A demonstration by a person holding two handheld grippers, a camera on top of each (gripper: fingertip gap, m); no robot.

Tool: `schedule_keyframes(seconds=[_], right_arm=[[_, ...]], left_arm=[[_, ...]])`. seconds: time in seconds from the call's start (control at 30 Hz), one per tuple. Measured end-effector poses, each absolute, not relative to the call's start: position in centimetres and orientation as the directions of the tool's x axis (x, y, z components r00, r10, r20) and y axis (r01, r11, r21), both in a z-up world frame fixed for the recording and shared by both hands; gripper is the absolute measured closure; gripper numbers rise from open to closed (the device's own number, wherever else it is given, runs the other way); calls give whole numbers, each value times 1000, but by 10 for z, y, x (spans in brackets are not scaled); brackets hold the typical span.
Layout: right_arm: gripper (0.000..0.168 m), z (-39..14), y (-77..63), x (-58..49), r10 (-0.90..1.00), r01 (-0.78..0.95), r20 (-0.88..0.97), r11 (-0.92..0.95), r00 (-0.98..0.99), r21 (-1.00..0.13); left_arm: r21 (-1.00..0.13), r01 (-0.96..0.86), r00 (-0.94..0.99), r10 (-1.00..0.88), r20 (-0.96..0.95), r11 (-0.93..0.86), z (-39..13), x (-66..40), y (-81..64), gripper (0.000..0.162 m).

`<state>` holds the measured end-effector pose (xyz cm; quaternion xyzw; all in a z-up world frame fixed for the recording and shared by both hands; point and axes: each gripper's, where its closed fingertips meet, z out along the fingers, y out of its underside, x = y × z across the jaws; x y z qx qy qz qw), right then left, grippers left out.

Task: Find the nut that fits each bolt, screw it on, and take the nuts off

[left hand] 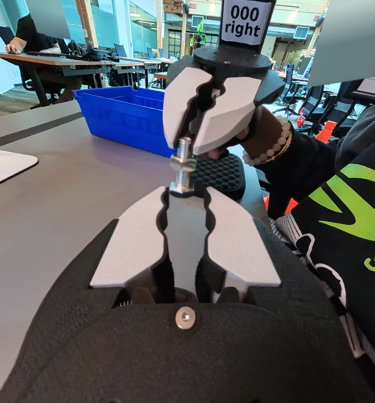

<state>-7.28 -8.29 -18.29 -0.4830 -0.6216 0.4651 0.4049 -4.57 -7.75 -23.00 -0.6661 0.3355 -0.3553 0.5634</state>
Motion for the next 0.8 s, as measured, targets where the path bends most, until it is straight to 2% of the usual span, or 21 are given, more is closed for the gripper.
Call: schedule_keyframes(seconds=[0.07, 0.17, 0.37, 0.53, 0.67, 0.8], right_arm=[[159, -179, -70, -67, 987, 229, 58, 92, -152, -969], [158, -169, -45, -52, 995, 242, 80, 90, -51, -966], [159, -143, 46, 4, 950, 255, 104, 26, 295, -967], [158, -136, 143, 83, 760, 240, 123, -45, 639, -970], [158, -153, 202, 136, 613, 208, 89, -125, 785, -970], [159, -191, 246, 164, 534, 201, 38, -250, 845, -947]], left_arm=[[-989, -40, 532, -841, 99, -142, -229, -47, -76, 119], [-987, -38, 546, -831, 109, -155, -230, -48, -73, 110], [-988, -13, 560, -820, 118, -152, -227, -51, -72, 109], [-988, -12, 563, -818, 119, -153, -228, -51, -71, 109], [-988, -9, 565, -816, 121, -152, -227, -52, -71, 109], [-987, -5, 565, -815, 128, -158, -227, -52, -70, 109]])
